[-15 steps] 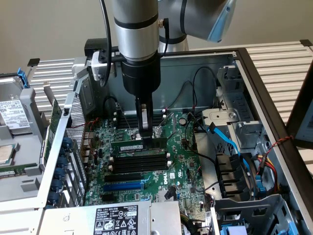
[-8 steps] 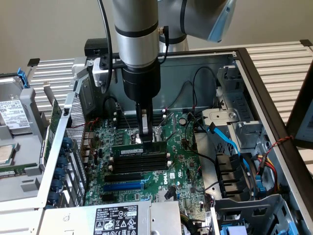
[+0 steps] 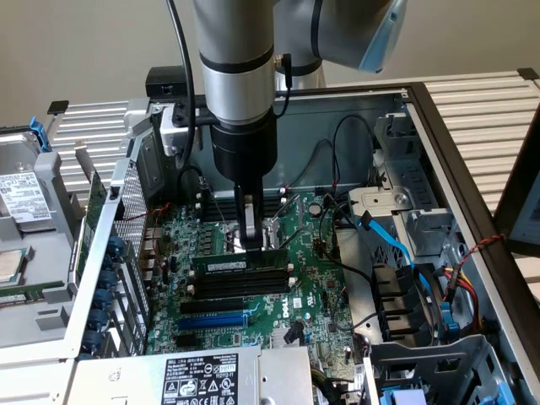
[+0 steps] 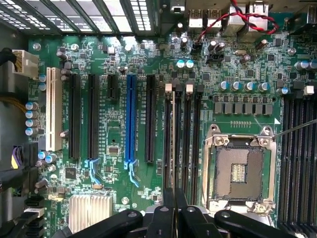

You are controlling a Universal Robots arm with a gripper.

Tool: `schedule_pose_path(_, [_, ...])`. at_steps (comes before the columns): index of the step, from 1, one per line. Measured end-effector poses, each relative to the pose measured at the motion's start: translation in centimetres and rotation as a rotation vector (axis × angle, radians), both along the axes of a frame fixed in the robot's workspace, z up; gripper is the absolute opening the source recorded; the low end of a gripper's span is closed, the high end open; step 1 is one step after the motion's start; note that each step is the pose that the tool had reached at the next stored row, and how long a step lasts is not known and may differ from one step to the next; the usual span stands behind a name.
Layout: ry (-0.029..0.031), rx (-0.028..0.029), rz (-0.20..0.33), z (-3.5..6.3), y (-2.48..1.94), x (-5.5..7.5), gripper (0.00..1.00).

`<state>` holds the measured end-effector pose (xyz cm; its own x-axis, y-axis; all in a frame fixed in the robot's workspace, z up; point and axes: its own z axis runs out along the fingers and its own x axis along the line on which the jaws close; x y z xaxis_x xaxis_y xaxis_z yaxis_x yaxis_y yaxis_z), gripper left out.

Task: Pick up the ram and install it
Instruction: 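Insert the ram into the slot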

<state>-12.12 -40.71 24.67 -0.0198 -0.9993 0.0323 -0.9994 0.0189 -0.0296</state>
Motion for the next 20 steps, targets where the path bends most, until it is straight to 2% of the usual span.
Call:
schedule_pose_path(12, [0.0015,0.0003,-0.001,-0.43,-0.40,0.06,0.12])
schedule_pose_path(20, [0.0017,-0.0001,-0.016,-0.73,-0.44,0.23,0.12])
